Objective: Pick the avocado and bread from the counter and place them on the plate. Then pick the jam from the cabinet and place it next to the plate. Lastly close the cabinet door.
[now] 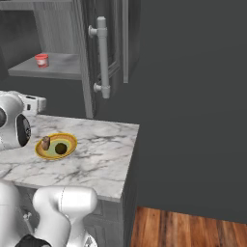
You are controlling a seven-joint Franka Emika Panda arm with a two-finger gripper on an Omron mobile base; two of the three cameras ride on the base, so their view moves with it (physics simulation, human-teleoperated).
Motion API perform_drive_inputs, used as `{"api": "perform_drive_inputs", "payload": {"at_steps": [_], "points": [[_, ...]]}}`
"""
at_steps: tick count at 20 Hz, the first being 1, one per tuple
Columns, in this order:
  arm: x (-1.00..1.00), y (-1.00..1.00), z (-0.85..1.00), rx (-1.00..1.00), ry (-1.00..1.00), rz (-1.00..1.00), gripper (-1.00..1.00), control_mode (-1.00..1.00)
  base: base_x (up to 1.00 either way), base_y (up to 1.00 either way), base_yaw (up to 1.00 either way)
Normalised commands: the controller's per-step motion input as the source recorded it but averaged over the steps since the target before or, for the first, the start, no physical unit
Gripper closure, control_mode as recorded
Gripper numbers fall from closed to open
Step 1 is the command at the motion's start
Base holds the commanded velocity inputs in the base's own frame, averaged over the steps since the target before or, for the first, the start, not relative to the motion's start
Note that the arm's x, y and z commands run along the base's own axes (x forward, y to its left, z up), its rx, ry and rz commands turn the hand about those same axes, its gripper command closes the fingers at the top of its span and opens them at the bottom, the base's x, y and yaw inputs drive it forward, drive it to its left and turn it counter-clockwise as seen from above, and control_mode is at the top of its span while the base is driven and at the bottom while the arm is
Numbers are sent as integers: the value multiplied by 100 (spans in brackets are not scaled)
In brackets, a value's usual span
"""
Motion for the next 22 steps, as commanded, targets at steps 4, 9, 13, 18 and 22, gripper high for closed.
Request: {"api": "perform_drive_inputs", "payload": {"at_steps": [4, 9, 13, 18, 22], "points": [[-12, 0, 48, -16, 0, -2, -100, -100, 0, 0, 0], [-17, 0, 34, -20, 7, -3, -100, -100, 0, 0, 0], [-4, 0, 11, -7, 8, 0, -100, -100, 0, 0, 0], [1, -16, 10, 0, 16, 0, -100, -100, 0, 0, 0], [6, -9, 17, 0, 11, 0, -100, -100, 0, 0, 0]]}}
